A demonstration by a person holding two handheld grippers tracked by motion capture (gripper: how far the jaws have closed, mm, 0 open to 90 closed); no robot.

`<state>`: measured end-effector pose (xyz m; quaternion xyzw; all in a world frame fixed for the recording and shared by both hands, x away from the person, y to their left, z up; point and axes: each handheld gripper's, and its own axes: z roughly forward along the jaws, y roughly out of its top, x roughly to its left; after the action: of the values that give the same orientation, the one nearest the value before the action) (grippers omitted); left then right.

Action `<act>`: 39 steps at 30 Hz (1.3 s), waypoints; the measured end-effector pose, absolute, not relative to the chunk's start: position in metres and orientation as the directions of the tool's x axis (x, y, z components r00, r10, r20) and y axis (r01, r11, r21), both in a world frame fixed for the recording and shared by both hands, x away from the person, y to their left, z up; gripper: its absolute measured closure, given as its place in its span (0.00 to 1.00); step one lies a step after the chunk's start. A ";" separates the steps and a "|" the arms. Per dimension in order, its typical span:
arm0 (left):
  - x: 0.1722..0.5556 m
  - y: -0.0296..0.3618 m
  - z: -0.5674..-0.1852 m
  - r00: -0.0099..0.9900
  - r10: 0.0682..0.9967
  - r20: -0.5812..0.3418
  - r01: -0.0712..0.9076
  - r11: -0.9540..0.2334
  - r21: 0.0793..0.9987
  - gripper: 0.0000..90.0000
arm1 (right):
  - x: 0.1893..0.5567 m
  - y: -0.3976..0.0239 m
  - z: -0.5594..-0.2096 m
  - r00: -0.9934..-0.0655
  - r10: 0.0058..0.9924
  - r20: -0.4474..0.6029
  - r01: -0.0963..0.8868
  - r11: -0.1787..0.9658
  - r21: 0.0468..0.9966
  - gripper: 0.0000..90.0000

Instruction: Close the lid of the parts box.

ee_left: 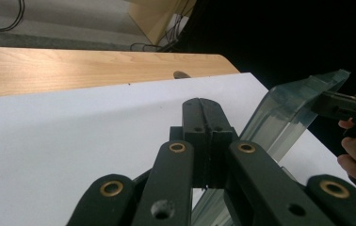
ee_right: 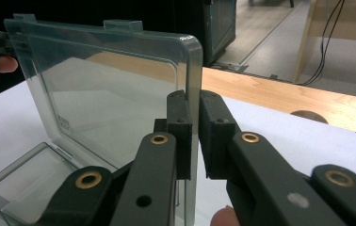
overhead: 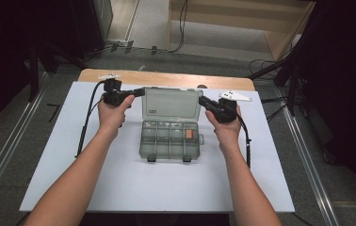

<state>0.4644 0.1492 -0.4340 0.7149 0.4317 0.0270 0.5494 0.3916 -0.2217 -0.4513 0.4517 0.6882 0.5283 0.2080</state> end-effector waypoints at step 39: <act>0.427 0.147 -0.426 0.715 0.575 -0.398 0.526 -0.067 0.848 1.00 | 0.363 -0.236 -0.441 -0.474 0.831 0.290 0.485 -0.028 0.874 0.98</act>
<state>0.4267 0.1471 -0.4260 0.7301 0.3769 0.0215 0.5696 0.3634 -0.2356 -0.4412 0.4859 0.6775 0.5273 0.1641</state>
